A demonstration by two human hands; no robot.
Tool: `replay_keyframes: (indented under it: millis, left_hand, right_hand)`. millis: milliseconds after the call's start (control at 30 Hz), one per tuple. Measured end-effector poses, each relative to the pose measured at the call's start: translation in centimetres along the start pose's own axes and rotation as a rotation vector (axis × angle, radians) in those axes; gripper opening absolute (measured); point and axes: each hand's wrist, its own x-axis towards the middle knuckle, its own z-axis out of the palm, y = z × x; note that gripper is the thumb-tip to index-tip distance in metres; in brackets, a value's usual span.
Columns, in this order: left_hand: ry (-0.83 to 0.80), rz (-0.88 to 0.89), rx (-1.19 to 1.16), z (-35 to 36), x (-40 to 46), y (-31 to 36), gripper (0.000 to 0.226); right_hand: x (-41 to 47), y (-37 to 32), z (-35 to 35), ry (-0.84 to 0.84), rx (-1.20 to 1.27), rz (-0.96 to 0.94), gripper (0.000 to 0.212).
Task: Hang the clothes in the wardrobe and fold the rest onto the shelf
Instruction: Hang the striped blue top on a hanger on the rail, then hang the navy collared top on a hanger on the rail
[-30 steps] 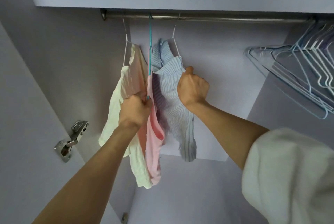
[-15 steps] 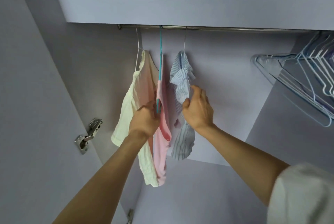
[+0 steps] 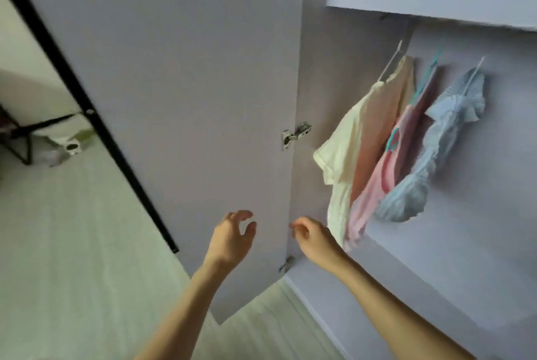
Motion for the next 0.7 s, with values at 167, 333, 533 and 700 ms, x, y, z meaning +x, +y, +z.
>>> replay_keyframes:
  millis: [167, 333, 533, 700]
  left_hand:
    - [0.235, -0.367, -0.036, -6.8, -10.7, -9.3, 0.026]
    - [0.495, -0.655, -0.059, -12.7, -24.3, -16.5, 0.024]
    - [0.811, -0.995, -0.121, -16.6, -42.7, -23.0, 0.024]
    - [0.874, -1.214, -0.098, -18.0, -55.3, -28.8, 0.016]
  right_hand:
    - [-2.9, -5.0, 10.1, -0.381, -0.093, -0.193, 0.026]
    - [-9.0, -11.6, 21.1, -0.718, -0.133, -0.388, 0.026]
    - [-20.6, -19.2, 35.0, -1.048, -0.269, -0.659, 0.025]
    - [-30.5, -22.9, 44.6, -1.239, -0.35, -0.715, 0.023]
